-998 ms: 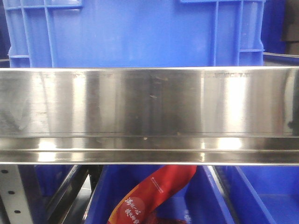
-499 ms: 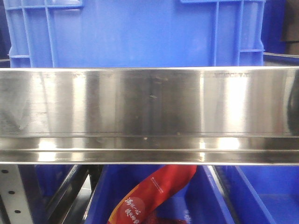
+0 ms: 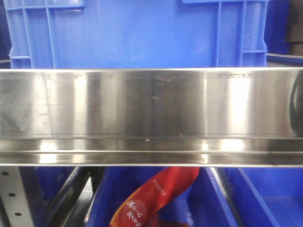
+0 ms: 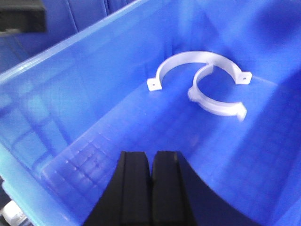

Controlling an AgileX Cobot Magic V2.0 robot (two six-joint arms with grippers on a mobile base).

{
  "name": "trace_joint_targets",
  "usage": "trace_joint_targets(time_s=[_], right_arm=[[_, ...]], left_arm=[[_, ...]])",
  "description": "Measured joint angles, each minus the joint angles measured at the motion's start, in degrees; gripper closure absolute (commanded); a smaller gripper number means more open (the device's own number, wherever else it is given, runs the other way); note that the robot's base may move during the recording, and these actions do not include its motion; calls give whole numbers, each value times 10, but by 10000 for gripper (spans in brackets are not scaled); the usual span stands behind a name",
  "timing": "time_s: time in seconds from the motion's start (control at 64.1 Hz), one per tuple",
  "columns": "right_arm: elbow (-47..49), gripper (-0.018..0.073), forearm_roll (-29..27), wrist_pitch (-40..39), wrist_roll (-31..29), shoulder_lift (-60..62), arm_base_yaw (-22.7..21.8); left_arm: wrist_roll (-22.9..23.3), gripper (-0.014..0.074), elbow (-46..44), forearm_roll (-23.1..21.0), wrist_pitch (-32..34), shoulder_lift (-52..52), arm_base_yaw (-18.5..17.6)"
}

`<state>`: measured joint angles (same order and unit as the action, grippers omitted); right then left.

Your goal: Grab PVC pipe and place in blue bin

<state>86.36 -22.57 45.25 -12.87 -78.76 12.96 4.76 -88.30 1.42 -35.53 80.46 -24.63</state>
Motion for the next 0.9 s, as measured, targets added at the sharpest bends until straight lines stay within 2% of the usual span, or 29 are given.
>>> trace_joint_targets(time_s=[0.109, 0.218, 0.343, 0.515, 0.686, 0.905], right_arm=[[-15, 727, 0, -22, 0, 31, 0], [-69, 727, 0, -117, -2, 93, 1], [-175, 727, 1, -244, -2, 171, 1], [-321, 727, 1, -344, -2, 274, 1], [-421, 727, 1, -364, -3, 353, 1], [-436, 727, 1, -365, -4, 406, 1]], left_arm=[[0, 707, 29, 3, 20, -44, 0], [0, 707, 104, 3, 105, -118, 0], [0, 707, 211, 3, 183, -212, 0], [0, 707, 356, 3, 242, -316, 0], [0, 707, 441, 3, 264, -384, 0], [0, 707, 453, 3, 273, -416, 0]])
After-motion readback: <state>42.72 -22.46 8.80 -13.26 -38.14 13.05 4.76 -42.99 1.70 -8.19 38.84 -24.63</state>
